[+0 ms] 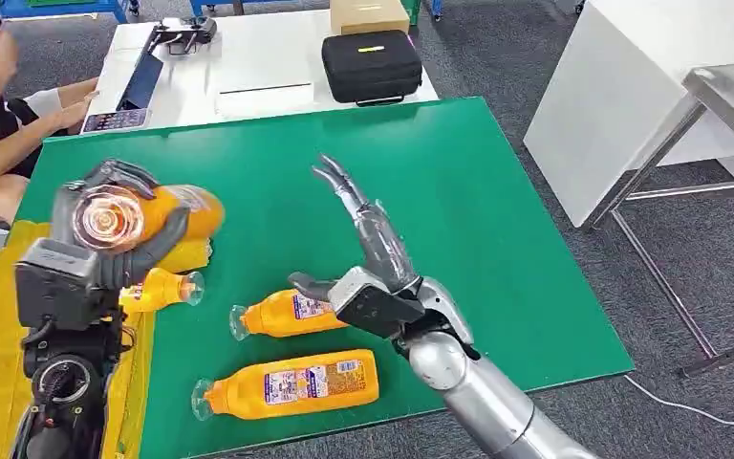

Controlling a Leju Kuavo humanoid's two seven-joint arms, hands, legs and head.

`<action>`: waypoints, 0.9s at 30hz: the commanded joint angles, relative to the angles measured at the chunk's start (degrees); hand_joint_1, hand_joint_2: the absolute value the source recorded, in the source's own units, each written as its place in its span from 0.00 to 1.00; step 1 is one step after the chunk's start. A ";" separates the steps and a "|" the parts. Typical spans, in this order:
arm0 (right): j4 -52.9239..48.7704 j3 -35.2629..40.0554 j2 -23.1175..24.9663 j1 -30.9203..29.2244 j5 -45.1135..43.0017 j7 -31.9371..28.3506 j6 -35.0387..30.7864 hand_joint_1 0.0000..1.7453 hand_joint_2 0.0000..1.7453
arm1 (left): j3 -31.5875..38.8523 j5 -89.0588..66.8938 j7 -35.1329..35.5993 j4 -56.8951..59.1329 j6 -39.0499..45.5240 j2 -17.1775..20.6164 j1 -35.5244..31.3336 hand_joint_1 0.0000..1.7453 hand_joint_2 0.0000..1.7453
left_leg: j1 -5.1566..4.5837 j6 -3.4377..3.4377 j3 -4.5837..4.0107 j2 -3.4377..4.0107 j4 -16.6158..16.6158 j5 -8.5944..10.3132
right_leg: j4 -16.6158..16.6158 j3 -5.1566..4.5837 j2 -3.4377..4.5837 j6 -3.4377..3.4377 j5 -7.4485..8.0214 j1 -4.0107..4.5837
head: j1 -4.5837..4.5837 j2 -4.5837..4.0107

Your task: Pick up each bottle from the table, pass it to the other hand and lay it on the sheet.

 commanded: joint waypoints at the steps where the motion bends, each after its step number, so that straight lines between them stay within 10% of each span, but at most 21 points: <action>1: -18.70 -7.22 -7.67 6.58 7.07 -4.00 -6.46 0.00 1.00 | 7.05 -37.48 8.69 3.47 7.62 7.43 -2.89 1.00 1.00 | 0.03 -0.11 0.22 -0.12 0.00 -0.12 | -0.01 0.27 0.09 -0.14 -0.17 0.01 | -0.04 0.00; 5: -21.03 -8.32 -10.53 7.51 9.87 -4.32 -7.36 0.00 1.00 | 1.91 -55.35 19.39 8.45 4.63 18.05 -5.29 1.00 1.00 | 0.03 -0.11 0.32 -0.13 -0.01 -0.13 | -0.04 0.38 0.11 -0.14 -0.18 0.00 | 0.00 0.00; 7: -19.98 -8.39 -11.40 7.47 8.28 -3.87 -6.19 0.00 1.00 | -13.66 -55.35 28.13 17.54 -0.26 26.02 -14.26 1.00 1.00 | 0.04 -0.14 0.33 -0.17 -0.02 -0.09 | -0.02 0.37 0.10 -0.19 -0.17 0.01 | 0.00 0.00; 13: -18.79 -7.80 -11.24 8.13 8.07 -5.09 -6.80 0.00 1.00 | -23.98 -55.35 25.60 35.53 -3.92 24.38 -25.31 1.00 1.00 | 0.09 -0.21 0.18 -0.52 -0.05 0.16 | -0.06 0.18 -0.32 -0.14 -0.10 0.04 | -0.02 0.00; 27: -19.11 -7.74 -11.34 8.51 8.78 -4.87 -6.49 0.00 1.00 | -23.38 -55.35 21.79 37.58 -7.32 22.96 -25.58 1.00 1.00 | 0.06 -0.31 0.47 0.19 -0.02 -0.02 | -0.04 0.43 0.59 -0.29 0.00 0.02 | 0.00 0.00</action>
